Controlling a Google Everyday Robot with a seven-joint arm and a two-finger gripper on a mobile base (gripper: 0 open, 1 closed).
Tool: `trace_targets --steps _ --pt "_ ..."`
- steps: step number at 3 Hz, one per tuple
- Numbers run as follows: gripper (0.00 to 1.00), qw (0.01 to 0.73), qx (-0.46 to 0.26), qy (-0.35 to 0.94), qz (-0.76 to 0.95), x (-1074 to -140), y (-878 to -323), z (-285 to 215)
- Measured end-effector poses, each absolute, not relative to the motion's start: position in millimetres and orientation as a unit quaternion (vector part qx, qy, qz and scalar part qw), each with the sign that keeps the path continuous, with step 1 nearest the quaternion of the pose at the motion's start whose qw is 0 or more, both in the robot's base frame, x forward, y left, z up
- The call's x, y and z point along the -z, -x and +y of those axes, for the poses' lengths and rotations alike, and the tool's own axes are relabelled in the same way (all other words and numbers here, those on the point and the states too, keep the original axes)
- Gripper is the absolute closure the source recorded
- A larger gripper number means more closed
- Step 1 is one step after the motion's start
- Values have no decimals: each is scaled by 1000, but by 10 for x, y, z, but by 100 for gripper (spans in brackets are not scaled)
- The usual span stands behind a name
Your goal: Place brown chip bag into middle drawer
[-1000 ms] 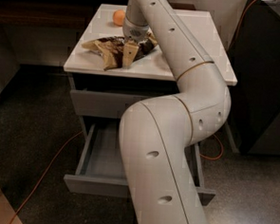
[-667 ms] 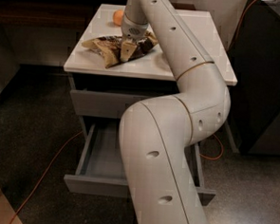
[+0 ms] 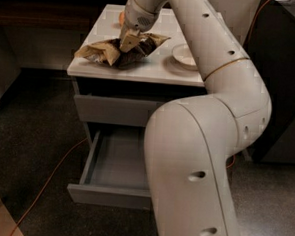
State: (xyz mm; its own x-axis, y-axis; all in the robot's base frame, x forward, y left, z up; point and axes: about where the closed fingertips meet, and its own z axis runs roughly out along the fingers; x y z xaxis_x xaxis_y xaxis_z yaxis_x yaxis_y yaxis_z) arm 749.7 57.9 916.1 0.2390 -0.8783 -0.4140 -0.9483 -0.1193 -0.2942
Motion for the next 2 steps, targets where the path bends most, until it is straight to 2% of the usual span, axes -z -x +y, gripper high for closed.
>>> trace_targets --steps 1,2 --pt "100 289 -91 772 559 -9565 -7004 608" --pt "100 352 -94 756 544 -10119 -6302 418"
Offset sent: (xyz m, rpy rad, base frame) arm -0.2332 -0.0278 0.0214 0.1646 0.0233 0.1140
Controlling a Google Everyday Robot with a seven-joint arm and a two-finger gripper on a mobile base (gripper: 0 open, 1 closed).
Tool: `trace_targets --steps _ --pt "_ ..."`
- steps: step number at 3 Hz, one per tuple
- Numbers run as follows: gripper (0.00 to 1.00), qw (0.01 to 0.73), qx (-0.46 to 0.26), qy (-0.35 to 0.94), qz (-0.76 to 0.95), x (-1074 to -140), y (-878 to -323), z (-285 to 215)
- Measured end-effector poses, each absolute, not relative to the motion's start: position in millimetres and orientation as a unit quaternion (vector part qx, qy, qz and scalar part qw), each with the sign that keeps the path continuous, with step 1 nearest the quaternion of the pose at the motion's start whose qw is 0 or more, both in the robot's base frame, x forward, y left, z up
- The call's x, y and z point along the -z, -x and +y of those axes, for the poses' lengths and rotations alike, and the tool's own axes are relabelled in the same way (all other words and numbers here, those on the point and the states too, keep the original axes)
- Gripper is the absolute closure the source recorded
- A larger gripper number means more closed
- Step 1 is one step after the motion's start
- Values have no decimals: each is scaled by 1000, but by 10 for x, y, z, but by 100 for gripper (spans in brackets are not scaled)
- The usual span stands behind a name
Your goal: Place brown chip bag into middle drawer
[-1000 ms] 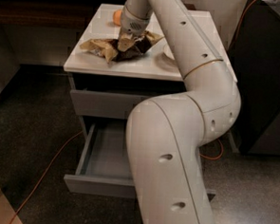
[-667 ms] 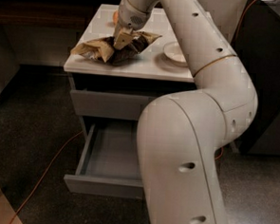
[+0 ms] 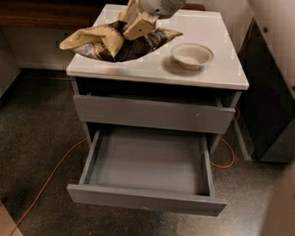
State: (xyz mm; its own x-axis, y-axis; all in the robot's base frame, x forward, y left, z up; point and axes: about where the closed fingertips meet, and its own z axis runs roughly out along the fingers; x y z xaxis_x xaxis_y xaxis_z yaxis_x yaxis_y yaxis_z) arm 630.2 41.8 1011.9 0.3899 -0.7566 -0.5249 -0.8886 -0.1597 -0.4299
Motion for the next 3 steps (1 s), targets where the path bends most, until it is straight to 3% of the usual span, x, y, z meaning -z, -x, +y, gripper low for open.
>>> trace_targets --steps 1,3 --pt "100 368 -99 707 595 -10098 -5947 118" --pt "100 235 -159 632 721 -8545 -5617 -419"
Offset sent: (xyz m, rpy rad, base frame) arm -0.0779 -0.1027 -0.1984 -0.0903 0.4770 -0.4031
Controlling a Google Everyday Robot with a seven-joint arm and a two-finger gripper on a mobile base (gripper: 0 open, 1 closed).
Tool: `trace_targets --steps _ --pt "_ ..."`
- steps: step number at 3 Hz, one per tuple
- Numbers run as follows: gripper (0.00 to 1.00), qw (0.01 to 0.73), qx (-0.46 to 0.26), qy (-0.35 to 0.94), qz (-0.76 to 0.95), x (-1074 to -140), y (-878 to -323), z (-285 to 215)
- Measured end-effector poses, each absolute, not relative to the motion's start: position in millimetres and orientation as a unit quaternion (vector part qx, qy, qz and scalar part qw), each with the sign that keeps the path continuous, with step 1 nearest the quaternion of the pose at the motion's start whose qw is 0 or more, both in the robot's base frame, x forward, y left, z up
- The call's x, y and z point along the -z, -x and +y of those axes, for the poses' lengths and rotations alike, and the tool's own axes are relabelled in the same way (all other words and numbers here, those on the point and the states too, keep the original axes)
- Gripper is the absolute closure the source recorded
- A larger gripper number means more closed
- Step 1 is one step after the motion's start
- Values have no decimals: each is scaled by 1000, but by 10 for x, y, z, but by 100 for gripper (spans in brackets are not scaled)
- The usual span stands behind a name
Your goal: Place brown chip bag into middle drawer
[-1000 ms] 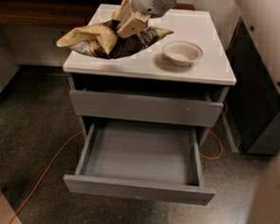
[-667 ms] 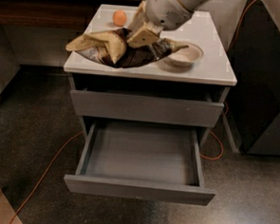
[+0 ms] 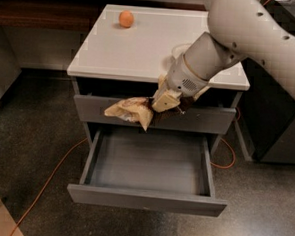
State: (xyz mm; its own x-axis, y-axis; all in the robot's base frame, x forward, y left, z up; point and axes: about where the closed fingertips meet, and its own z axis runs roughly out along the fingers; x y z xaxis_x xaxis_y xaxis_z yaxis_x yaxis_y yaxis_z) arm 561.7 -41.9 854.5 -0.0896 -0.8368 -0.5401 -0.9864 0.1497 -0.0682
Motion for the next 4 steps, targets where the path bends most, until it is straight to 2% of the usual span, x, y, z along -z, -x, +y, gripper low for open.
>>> trace_targets --steps 1,4 --pt "100 220 -131 611 749 -8187 -5360 -606" --pt "100 222 -151 621 736 -7699 -5376 -647"
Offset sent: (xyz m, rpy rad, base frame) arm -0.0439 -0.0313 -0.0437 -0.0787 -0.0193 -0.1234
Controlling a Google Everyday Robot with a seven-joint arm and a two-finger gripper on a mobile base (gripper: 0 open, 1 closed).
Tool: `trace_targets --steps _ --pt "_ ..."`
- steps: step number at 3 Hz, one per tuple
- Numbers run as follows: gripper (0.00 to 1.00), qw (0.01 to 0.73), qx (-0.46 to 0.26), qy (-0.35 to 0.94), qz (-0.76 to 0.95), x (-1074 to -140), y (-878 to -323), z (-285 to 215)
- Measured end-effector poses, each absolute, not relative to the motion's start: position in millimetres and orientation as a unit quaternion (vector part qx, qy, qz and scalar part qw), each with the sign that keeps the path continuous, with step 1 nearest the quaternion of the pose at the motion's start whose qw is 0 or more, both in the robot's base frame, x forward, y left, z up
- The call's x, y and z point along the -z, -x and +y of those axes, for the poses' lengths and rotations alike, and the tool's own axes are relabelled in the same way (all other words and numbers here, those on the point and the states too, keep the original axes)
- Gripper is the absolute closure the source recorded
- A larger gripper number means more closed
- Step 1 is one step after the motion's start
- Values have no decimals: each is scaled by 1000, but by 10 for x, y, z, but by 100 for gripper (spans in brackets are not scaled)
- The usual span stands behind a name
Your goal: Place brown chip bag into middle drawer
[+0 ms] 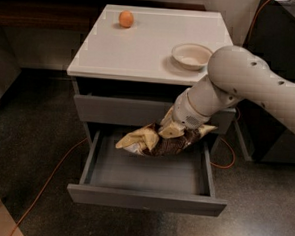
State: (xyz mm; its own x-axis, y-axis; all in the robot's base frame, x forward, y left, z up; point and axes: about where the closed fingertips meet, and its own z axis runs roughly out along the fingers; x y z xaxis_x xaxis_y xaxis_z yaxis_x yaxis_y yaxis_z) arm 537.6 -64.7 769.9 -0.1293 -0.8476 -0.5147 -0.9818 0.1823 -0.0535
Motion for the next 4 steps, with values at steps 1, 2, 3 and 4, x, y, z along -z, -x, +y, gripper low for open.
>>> trace_targets --steps 1,2,3,4 --pt "100 239 -160 626 725 -7307 -5516 -668" --pt "100 257 -164 630 715 -6943 -5633 -621" --pt "100 266 -169 626 713 -6587 -5672 -528" --pt "82 271 -158 618 721 -6226 -5690 -450"
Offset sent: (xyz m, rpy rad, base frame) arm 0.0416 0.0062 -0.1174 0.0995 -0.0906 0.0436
